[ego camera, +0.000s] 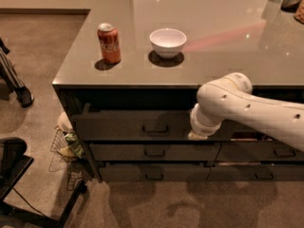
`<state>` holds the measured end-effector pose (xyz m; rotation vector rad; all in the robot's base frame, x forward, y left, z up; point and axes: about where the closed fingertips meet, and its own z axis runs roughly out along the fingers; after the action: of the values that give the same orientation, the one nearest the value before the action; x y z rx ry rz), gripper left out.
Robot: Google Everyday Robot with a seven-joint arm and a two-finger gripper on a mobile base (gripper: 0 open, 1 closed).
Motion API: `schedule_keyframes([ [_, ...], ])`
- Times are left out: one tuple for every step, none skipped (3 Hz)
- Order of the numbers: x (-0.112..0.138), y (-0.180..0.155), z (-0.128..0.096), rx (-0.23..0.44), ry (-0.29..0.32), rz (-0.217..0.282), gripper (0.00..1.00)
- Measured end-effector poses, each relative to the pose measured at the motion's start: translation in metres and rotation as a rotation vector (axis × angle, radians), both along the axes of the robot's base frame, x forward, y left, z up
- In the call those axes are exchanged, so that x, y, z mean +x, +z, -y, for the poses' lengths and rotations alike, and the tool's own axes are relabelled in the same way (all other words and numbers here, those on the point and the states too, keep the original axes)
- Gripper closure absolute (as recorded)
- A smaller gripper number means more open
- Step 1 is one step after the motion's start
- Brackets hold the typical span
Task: Open top drawer
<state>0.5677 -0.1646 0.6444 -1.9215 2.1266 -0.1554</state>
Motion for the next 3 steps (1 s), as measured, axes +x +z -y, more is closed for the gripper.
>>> schedule_keyframes([
  [-0.0039, 0.0031, 0.0014, -0.004, -0.004, 0.000, 0.84],
  [-0.0040, 0.0063, 0.0014, -0.005, -0.004, 0.000, 1.00],
  [-0.0040, 0.0064, 0.0014, -0.005, -0.004, 0.000, 1.00],
])
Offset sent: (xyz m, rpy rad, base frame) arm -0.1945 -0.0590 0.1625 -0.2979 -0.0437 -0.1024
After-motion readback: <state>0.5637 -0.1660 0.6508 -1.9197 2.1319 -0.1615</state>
